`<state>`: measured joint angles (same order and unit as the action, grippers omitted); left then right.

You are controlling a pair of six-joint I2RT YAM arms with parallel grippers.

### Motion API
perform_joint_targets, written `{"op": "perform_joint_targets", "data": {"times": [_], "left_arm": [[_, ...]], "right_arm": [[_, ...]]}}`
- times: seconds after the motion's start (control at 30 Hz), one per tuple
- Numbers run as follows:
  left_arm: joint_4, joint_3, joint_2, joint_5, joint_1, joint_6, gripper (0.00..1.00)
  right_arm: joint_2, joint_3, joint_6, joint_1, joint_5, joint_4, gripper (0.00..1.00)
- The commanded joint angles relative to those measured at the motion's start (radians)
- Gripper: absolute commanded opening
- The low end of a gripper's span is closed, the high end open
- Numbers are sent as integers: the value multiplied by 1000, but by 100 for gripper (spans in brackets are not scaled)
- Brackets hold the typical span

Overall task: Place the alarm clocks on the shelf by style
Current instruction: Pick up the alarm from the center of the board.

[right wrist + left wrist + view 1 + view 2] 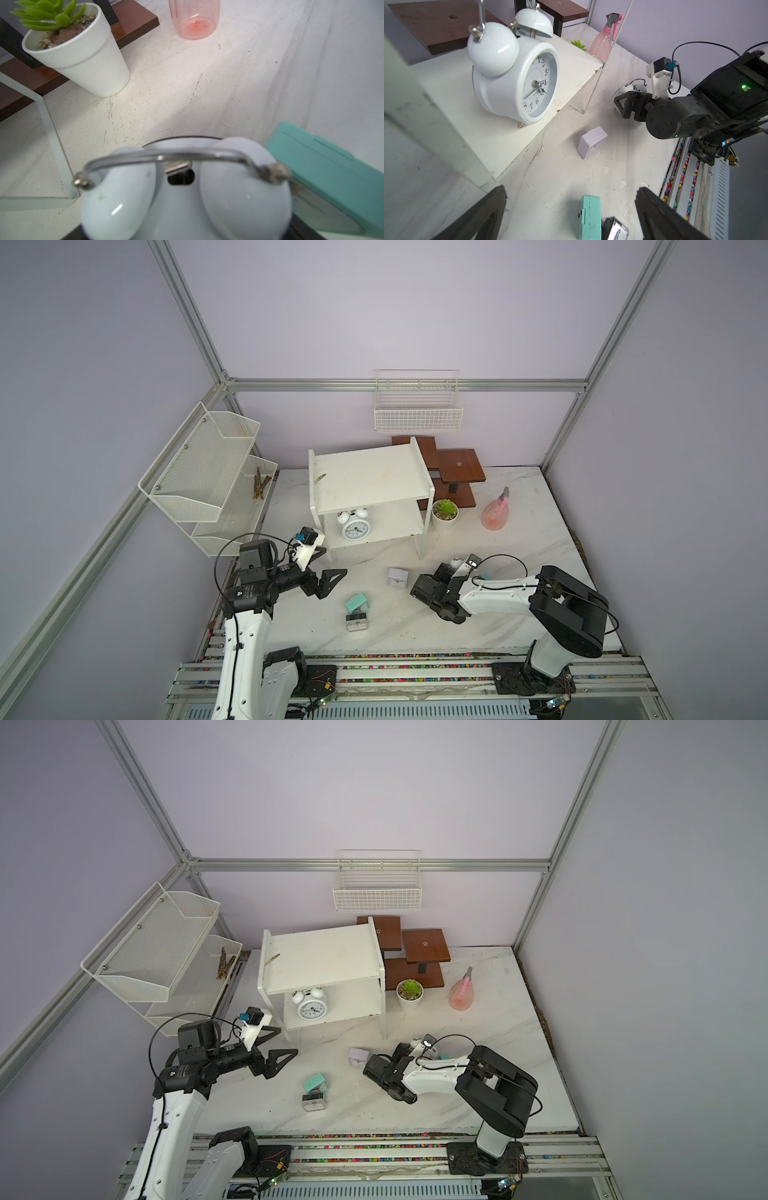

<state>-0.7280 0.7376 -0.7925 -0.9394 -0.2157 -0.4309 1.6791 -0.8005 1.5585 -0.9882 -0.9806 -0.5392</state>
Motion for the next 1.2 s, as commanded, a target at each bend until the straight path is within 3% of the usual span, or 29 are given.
{"op": "perform_joint_targets", "data": {"times": [0.0,0.27,0.6,0.83,1.17], "left_arm": [[-2,5,13,-31,-4,-19,100],[-15,15,19,-52,-3,-26,100],[-39,44,29,-153,5,-51,100],[-39,55,32,-123,77,-18,100],[-38,69,26,-7,247,29,100]], "right_arm": [[-30,-5,-60,5,-33,10,91],[-236,6,-254,-9,44,30,82],[-459,-30,-539,-54,441,146,74],[-451,-169,-573,-165,530,135,74],[-402,-263,-578,-243,616,334,75]]}}
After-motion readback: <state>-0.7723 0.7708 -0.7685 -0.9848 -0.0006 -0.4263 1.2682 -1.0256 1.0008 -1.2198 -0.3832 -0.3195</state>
